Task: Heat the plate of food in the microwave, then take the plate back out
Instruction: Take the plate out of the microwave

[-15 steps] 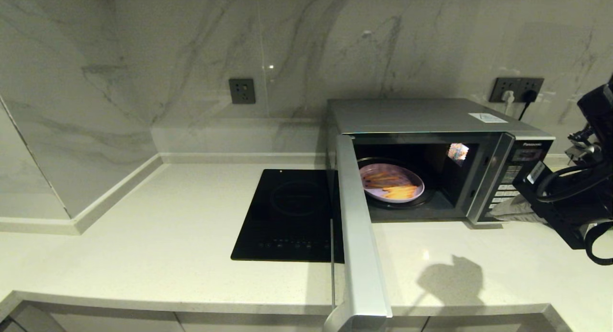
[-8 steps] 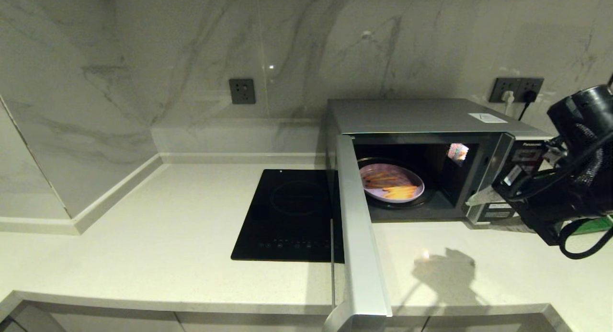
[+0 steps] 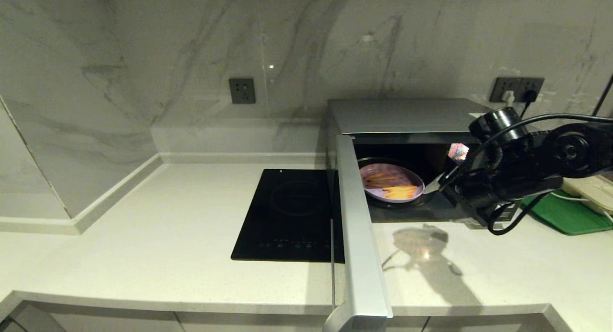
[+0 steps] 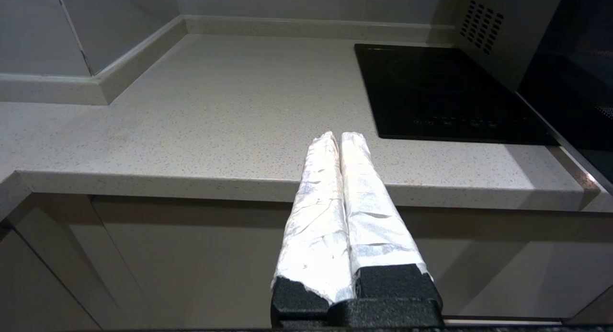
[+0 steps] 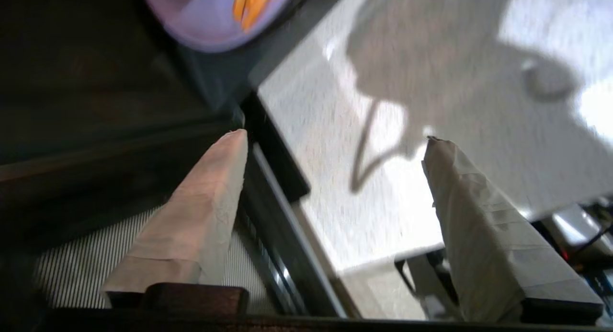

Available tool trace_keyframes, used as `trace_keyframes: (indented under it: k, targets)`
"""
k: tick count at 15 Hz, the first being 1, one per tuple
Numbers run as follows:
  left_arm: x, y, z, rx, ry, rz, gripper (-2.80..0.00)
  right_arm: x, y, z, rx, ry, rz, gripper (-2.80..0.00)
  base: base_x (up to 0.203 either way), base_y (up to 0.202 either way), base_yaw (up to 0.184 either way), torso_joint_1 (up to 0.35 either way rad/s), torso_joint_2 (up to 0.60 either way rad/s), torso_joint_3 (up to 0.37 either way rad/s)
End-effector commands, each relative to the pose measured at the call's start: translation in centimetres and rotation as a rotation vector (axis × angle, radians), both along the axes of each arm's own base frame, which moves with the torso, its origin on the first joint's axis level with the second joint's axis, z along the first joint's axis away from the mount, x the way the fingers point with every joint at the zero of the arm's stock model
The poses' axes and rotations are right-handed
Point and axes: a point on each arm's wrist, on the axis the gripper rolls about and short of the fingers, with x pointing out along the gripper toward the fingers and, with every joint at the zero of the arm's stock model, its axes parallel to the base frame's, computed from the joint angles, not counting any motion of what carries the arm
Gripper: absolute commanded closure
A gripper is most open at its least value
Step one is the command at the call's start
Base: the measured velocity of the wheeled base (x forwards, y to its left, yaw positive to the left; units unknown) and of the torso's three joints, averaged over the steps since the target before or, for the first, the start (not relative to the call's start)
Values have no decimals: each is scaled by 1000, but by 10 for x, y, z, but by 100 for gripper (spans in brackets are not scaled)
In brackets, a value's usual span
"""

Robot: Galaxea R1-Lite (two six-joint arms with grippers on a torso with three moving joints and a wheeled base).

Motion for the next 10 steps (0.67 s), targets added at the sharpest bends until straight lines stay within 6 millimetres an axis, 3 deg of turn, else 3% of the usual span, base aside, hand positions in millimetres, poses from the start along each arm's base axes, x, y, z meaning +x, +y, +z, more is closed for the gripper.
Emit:
trace_keyframes:
  k: [1, 10]
  targets:
    - [0, 0, 0, -1, 0, 0, 0, 33, 5, -28, -54, 42, -44, -280, 0, 0, 0, 0, 0, 0]
    - [0, 0, 0, -1, 0, 0, 0, 66, 9, -48, -94, 52, -71, -280, 0, 0, 0, 0, 0, 0]
